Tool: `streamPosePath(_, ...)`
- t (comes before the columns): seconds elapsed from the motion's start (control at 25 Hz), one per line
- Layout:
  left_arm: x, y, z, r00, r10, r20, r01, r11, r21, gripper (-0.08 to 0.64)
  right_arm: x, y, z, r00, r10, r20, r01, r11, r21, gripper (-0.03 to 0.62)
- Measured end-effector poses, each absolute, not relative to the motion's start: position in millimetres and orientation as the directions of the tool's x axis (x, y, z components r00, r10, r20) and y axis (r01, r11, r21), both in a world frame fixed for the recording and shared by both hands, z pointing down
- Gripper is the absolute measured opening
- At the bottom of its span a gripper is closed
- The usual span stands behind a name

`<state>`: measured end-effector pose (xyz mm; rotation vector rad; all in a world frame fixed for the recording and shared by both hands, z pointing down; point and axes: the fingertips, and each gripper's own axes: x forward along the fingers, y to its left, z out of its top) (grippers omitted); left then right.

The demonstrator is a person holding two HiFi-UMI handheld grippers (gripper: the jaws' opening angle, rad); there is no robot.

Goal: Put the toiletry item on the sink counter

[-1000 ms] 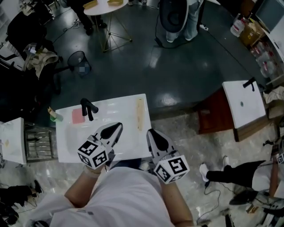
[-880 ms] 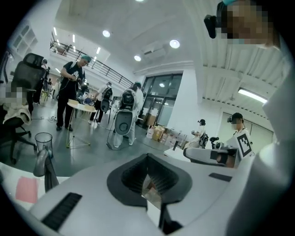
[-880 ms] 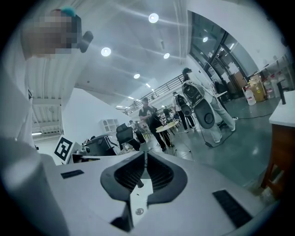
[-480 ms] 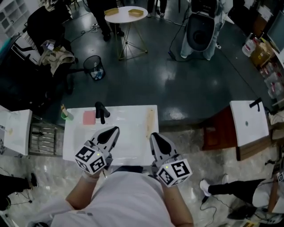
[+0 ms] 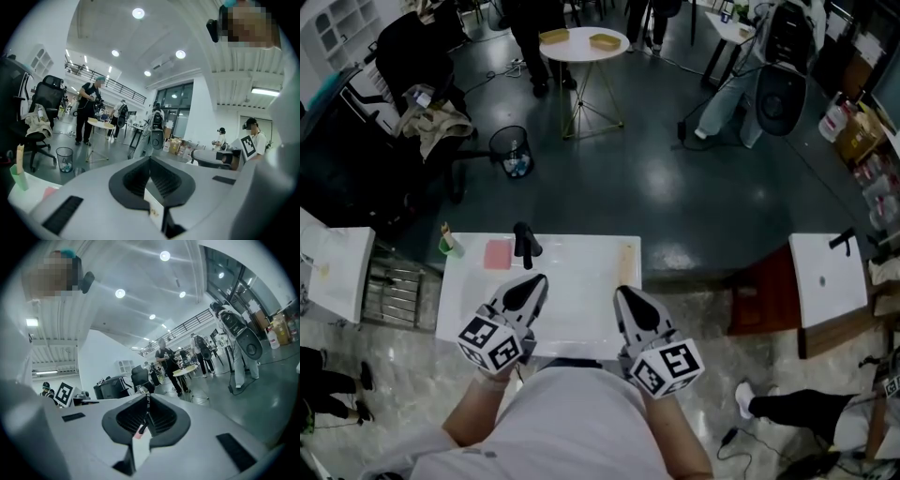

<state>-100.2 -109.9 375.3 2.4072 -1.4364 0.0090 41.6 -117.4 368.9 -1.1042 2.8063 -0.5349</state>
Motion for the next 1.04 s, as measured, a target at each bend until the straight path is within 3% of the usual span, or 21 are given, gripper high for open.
streamPosePath(1.04,-101.1,-115.5,373.5,0.493,-0.85,0.185,-0.856,-0.436,0.276,0.017,43.8,-122.1,371.1,-0.715,-0.694,0.085,-0.678,0.659,-0.327,0.028)
